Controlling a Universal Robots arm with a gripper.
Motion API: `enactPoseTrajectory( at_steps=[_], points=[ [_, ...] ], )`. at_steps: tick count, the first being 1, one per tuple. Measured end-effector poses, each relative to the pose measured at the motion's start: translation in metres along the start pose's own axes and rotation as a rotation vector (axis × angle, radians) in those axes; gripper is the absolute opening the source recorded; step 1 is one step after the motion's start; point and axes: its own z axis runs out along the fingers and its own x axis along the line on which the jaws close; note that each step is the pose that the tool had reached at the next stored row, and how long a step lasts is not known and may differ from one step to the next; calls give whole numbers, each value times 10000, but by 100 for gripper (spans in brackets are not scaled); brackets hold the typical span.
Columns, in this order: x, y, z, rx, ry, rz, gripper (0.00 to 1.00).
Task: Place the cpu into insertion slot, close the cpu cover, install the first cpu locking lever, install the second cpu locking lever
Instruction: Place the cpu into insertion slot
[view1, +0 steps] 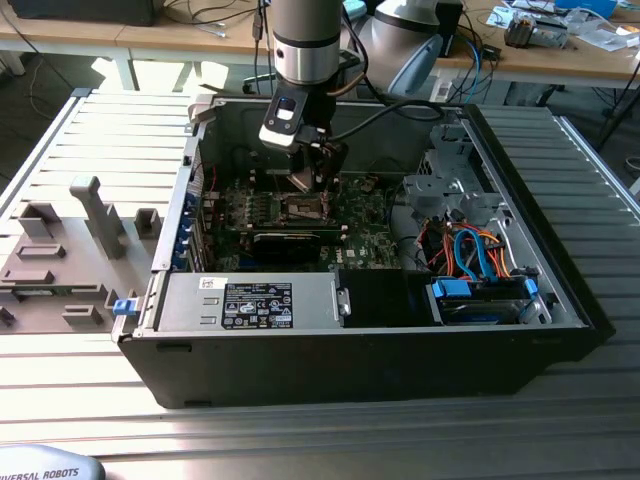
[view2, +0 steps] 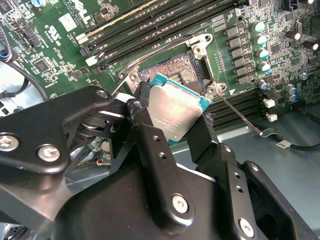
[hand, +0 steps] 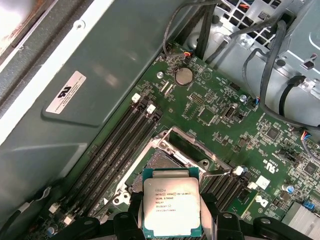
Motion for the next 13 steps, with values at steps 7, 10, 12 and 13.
enactPoseTrajectory(
  at_steps=[7,10,12,13],
  points=[
    [0,0,4,0,-5,70,54],
    [0,0,5,1,-6,93,54],
    [0,0,6,1,-7,114,54],
    [0,-1,6,1,-8,125,54]
  ],
)
